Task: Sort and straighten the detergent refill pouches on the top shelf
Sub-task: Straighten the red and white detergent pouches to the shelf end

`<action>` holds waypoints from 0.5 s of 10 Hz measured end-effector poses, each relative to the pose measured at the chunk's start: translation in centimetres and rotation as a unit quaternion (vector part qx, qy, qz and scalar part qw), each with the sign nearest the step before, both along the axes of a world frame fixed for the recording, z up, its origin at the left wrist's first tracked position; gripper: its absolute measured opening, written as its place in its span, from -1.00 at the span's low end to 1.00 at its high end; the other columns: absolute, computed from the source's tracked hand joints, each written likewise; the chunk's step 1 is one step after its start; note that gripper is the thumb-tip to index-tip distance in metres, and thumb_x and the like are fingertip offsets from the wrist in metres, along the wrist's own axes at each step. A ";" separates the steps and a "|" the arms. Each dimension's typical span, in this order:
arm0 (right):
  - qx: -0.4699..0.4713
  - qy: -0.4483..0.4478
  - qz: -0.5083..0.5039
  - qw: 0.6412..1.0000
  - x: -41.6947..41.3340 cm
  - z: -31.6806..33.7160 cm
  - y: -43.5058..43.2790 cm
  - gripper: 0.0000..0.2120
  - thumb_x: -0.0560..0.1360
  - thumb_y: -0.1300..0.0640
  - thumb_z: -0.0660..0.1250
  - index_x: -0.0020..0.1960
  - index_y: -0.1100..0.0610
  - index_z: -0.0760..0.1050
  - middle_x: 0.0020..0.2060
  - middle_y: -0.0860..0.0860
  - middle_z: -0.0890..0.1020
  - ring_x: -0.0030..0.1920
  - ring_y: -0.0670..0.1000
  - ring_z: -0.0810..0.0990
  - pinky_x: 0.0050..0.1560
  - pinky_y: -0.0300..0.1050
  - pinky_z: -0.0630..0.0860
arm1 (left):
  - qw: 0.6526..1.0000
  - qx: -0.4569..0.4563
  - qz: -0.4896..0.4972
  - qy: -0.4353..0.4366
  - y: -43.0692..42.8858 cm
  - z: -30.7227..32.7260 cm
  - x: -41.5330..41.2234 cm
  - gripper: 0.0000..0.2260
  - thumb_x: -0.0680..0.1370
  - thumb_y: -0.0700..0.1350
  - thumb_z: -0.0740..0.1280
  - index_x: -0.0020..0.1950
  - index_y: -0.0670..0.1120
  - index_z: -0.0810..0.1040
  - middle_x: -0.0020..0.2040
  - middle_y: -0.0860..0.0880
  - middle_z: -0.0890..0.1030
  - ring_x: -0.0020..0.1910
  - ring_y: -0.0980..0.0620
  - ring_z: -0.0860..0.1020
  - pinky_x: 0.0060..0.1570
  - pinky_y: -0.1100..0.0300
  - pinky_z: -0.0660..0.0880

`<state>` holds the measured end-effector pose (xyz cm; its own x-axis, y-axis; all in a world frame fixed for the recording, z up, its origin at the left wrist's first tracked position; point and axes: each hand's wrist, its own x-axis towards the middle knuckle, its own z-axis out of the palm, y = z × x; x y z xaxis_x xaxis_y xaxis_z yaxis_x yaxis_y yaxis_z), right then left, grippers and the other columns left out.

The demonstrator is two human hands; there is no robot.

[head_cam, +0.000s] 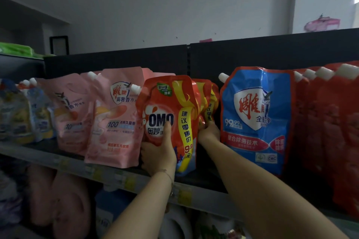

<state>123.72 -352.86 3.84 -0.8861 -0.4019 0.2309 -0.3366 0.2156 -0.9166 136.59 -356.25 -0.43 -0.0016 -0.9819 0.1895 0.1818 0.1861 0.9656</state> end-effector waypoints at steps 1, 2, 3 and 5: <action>0.007 -0.014 0.006 1.000 -0.5 0.3 1.3 -0.70 0.61 0.19 0.18 0.32 0.23 0.39 0.21 0.16 0.52 0.22 0.15 0.49 0.14 -0.12 0.41 | 1.000 -0.003 0.006 0.004 0.2 0.0 0.0 0.05 0.11 0.66 0.12 0.35 -0.05 0.38 0.25 -0.02 0.53 0.22 -0.13 0.51 0.28 -0.16 0.40; 0.053 -0.009 0.005 0.999 0.2 0.7 2.0 -0.60 0.58 0.19 0.24 0.37 0.32 0.33 0.30 0.20 0.47 0.29 0.15 0.46 0.18 -0.12 0.39 | 1.000 0.000 0.010 -0.003 0.0 0.0 0.1 0.08 0.09 0.68 0.09 0.35 -0.06 0.38 0.26 -0.04 0.53 0.22 -0.14 0.51 0.27 -0.16 0.40; 0.105 -0.019 0.018 0.994 1.6 0.6 1.8 -0.52 0.61 0.14 0.19 0.44 0.33 0.17 0.35 0.22 0.39 0.33 0.17 0.41 0.28 -0.07 0.38 | 1.000 -0.002 0.010 -0.008 0.1 0.1 0.0 0.09 0.09 0.69 0.07 0.36 -0.06 0.38 0.27 -0.05 0.52 0.22 -0.14 0.51 0.27 -0.16 0.40; 0.146 0.052 0.118 0.981 3.0 -0.3 2.8 -0.67 0.57 0.26 0.17 0.31 0.32 0.41 0.25 0.24 0.51 0.26 0.20 0.48 0.20 -0.03 0.43 | 1.000 -0.009 0.008 -0.009 -0.2 0.0 0.0 0.10 0.10 0.68 0.09 0.39 -0.07 0.36 0.29 -0.05 0.51 0.24 -0.14 0.50 0.27 -0.14 0.41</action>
